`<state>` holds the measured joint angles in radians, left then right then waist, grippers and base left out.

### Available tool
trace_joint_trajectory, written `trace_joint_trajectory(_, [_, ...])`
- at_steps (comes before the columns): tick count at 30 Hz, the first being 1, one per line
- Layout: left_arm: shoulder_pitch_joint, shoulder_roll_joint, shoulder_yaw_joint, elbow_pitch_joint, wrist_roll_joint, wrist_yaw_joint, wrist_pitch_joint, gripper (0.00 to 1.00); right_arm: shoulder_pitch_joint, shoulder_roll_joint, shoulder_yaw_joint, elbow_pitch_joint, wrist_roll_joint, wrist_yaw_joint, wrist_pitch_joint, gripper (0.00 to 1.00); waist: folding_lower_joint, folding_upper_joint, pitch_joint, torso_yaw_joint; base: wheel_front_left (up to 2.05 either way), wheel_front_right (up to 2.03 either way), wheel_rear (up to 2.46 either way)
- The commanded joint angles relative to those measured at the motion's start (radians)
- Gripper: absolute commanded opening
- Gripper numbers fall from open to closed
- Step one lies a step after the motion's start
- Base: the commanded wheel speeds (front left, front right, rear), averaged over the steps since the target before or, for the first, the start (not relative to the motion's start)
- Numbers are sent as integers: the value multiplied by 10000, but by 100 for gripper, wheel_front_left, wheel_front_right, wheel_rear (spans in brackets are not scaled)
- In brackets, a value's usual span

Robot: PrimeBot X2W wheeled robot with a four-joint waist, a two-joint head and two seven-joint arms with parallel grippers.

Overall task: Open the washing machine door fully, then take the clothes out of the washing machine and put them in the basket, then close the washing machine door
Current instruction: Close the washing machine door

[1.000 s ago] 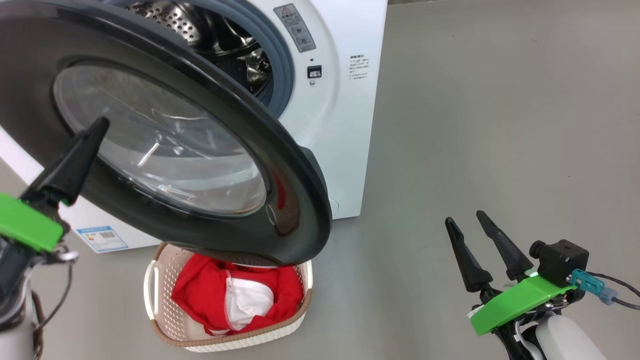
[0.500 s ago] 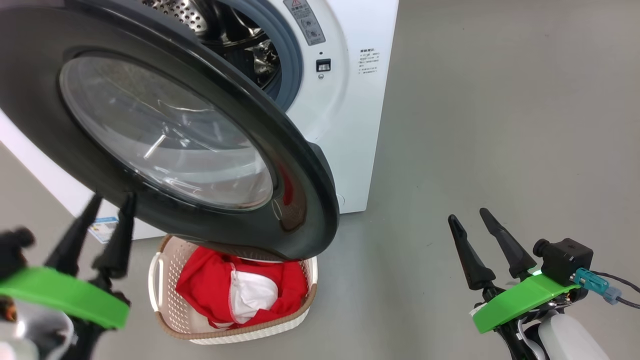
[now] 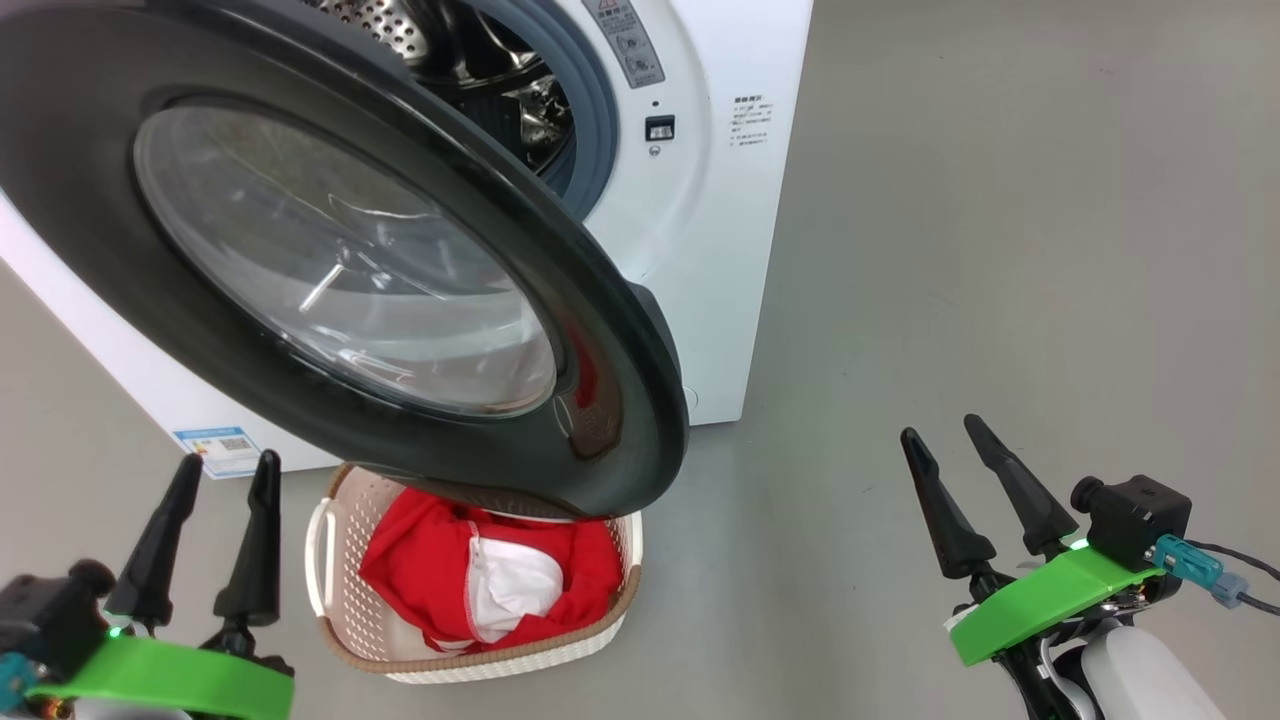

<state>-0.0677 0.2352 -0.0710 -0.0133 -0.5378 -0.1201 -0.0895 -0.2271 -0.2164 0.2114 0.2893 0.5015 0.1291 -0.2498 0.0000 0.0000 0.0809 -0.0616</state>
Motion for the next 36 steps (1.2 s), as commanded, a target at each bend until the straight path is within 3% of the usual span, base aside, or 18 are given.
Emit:
trace_joint_trajectory(1, [-203,230,313,-139,226,12,-236,100,-195,-77,158,-264,-58,16,-120,100,0,0,6,12,0,0,0])
trace_joint_trajectory(12, [167,-216,400,626,833,349,-1530,100,-148,-106,200,-259,-44,16,-120,100,0,0,-69,21,0,0,0])
trace_joint_trajectory(36, [327,-642,675,768,1605,348,-1721,100,-165,-125,240,-234,-19,16,-120,100,0,0,-136,119,0,0,0])
